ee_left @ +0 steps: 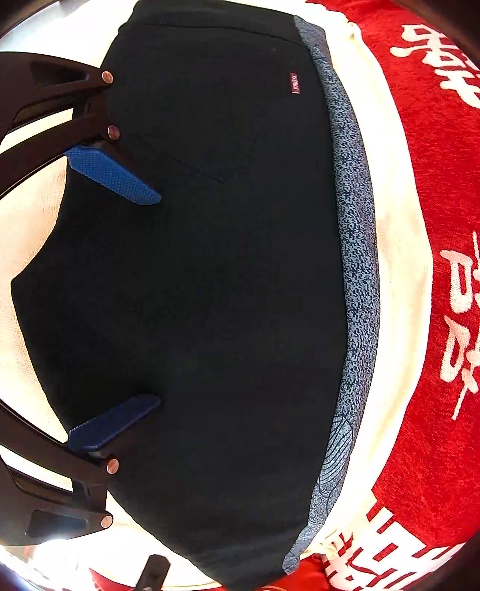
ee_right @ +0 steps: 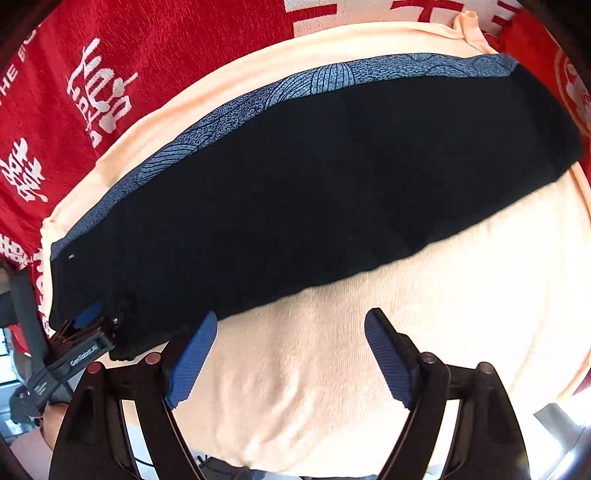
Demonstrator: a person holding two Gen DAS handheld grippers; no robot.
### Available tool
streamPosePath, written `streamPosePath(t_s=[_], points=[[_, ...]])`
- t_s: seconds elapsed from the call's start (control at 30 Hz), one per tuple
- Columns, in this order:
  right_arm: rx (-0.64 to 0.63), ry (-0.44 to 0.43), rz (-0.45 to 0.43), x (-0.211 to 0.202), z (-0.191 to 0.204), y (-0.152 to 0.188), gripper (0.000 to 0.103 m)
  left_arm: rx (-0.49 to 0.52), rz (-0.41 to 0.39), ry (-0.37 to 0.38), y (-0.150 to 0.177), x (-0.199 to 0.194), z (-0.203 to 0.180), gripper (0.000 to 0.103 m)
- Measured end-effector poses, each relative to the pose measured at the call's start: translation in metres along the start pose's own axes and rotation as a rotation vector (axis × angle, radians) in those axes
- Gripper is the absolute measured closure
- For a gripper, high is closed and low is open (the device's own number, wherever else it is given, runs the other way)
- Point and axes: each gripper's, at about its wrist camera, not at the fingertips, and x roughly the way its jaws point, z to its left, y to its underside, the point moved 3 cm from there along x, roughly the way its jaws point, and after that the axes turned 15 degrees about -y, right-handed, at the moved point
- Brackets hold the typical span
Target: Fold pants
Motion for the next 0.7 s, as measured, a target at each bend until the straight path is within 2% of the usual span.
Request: streamPosePath(t_s=[0.2,0.3,0.4,0.47,0.53,0.63,0.7], points=[[-0.085,0.056,-0.089,-0.017,0.024,-0.03,0.018,-0.01,0.039,-0.029,0.004,-0.009,0.009,0.0],[-0.148,0.113,-0.106,-0.007,0.036,-0.061,0.018,-0.05,-0.023,0.004,-0.026,-0.03,0.012,0.0],[-0.22,0.147,-0.096,0.015,0.053,-0.089,0.018,-0.047,-0.081,-0.034,-0.063,-0.039,0.001,0.0],[-0.283,0.176,-0.08,0.028,0.059,-0.105,0.018,-0.05,-0.081,-0.072,-0.083,-0.032,-0.01,0.0],[-0.32,0.207,-0.063,0.041,0.057,-0.118,0.018,-0.064,-0.063,-0.079,-0.097,-0.016,-0.022,0.0],[-0.341,0.27,0.006,0.064,0.038,-0.137,0.018,-0.093,-0.015,-0.15,-0.11,0.013,-0.031,0.0],[-0.323,0.271,-0.025,0.06,0.022,-0.15,0.006,-0.147,-0.019,-0.137,-0.113,0.017,-0.027,0.0]])
